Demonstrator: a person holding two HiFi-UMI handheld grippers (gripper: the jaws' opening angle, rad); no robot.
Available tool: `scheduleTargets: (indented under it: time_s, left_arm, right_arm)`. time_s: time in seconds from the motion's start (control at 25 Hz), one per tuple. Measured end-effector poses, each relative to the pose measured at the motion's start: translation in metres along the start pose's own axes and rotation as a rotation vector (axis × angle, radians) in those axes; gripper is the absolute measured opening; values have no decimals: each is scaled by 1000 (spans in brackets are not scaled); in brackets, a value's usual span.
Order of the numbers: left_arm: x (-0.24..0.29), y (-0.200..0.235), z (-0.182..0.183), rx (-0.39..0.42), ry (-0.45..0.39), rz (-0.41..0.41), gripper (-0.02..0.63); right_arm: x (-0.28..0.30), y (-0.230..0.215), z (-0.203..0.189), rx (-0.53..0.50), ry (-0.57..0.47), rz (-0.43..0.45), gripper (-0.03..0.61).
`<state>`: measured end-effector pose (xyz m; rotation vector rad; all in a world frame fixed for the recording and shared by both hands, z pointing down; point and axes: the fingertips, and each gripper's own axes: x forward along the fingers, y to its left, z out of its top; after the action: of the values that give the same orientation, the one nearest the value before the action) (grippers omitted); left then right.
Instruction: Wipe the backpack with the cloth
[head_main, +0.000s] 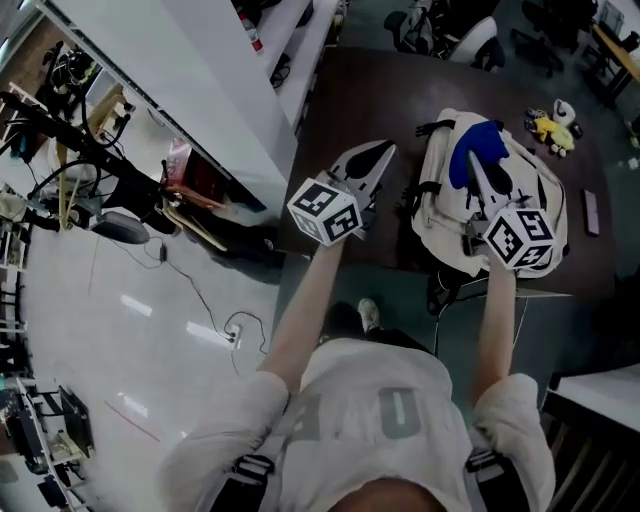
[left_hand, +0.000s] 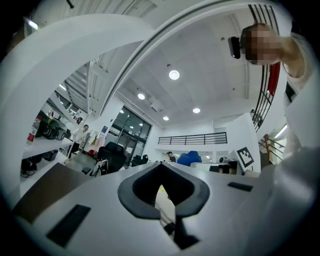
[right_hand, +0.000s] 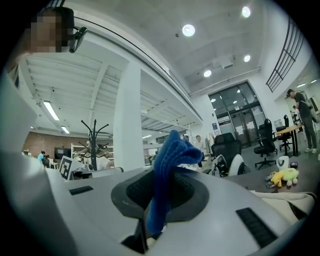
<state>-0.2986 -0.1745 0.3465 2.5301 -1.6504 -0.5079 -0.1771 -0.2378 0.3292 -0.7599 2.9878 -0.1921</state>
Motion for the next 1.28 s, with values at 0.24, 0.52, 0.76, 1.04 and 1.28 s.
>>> scheduleTargets:
  time_s: [0.24,0.52,0.76,1.04,1.28]
  left_arm:
    - [33,53,-8,-39,36,-94,2]
    - [77,95,-35,-79,144,-277,2]
    - [93,113,-73,-119,259,-468,2]
    - [86,94,-144,-163,436,-644,2]
    - [122,103,-196,-148,520,-618,2]
  right_arm:
    - [37,-8,-11,31,21,-88,42]
    - [64,-21,-26,60,39,-300,41]
    - [73,-9,-46,114,9,-531,43]
    - [83,9,-75,136,12,-678,41]
    - [83,19,-109,164,44,-777,41]
